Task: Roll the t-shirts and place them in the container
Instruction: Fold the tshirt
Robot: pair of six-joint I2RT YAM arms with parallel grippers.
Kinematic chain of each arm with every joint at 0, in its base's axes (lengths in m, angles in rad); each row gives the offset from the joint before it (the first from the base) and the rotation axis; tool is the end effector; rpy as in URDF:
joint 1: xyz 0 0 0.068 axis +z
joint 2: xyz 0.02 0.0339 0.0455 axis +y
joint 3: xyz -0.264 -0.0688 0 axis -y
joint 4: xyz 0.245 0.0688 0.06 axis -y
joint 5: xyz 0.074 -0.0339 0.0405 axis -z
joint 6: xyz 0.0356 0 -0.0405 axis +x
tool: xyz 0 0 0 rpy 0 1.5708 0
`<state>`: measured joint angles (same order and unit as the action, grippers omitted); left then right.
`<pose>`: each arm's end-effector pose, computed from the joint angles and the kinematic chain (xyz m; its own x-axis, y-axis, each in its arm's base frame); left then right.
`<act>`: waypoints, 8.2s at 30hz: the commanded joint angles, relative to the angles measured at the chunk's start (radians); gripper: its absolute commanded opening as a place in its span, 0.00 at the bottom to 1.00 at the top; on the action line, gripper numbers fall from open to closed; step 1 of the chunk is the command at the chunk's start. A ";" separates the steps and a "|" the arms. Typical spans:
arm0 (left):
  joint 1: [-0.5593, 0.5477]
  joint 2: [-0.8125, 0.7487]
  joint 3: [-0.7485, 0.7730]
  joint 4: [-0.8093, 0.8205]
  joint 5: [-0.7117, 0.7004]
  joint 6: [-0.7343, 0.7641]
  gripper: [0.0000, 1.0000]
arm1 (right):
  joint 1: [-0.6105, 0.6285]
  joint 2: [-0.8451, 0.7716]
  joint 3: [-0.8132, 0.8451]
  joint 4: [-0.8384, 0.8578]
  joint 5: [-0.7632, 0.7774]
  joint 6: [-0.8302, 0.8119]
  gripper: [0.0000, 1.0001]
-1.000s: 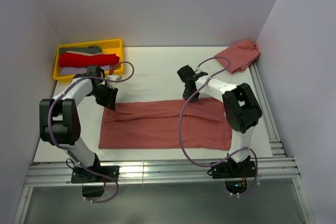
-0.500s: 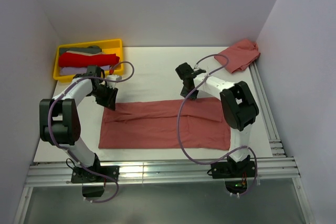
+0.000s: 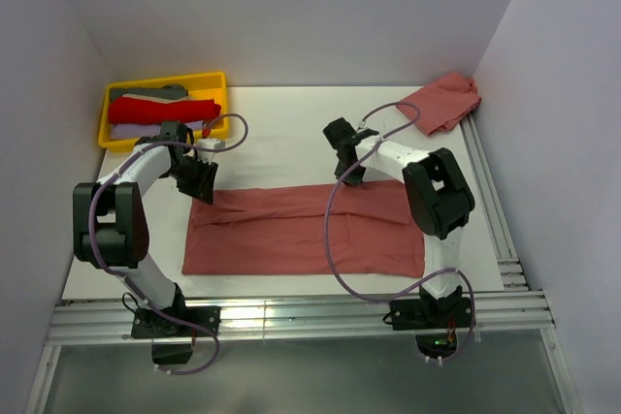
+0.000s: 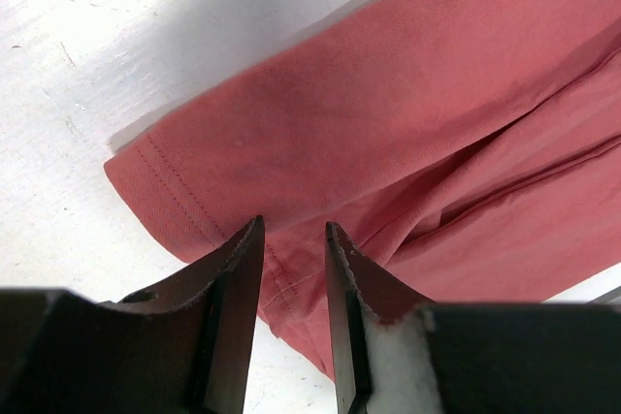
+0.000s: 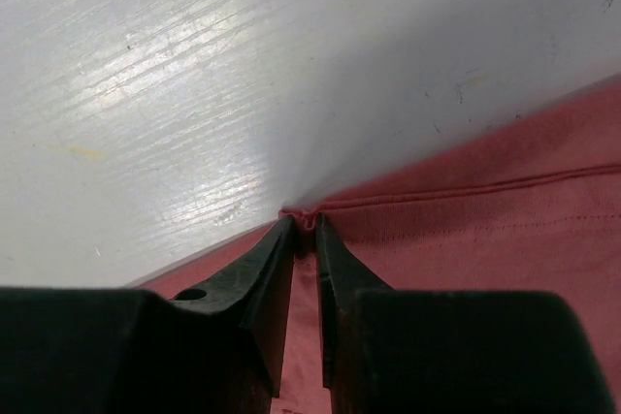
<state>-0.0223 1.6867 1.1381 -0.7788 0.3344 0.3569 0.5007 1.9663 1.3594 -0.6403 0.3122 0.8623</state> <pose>0.3165 -0.0187 0.1947 -0.8742 0.3496 -0.3371 0.4328 0.8756 -0.2143 0.3487 0.1783 0.1644 -0.8230 0.3734 -0.4280 0.3900 0.9193 0.0520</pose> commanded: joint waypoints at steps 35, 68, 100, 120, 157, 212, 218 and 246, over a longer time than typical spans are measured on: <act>0.001 0.007 -0.003 0.001 0.005 0.048 0.36 | 0.052 -0.317 -0.235 0.001 0.051 0.084 0.10; 0.001 -0.047 -0.070 -0.014 -0.044 0.096 0.39 | 0.306 -0.719 -0.701 0.034 0.039 0.400 0.21; 0.001 -0.085 -0.067 -0.051 -0.038 0.114 0.40 | 0.358 -0.642 -0.612 -0.024 0.054 0.276 0.45; 0.001 -0.081 -0.069 -0.053 -0.040 0.119 0.40 | 0.381 -0.642 -0.548 -0.096 0.042 0.244 0.25; 0.001 -0.087 -0.061 -0.065 -0.041 0.119 0.39 | 0.387 -0.563 -0.444 -0.174 0.007 0.121 0.09; -0.001 -0.078 -0.058 -0.077 -0.021 0.132 0.39 | 0.257 -0.843 -0.583 -0.303 0.087 0.259 0.37; -0.001 -0.081 -0.058 -0.079 -0.009 0.132 0.39 | 0.046 -0.941 -0.756 -0.188 0.047 0.213 0.39; -0.007 -0.074 -0.066 -0.070 -0.005 0.129 0.38 | -0.129 -0.965 -0.853 -0.036 0.021 0.169 0.27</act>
<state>-0.0235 1.6329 1.0672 -0.8467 0.3016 0.4770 0.3801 1.0153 0.5102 -0.6872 0.3206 1.0283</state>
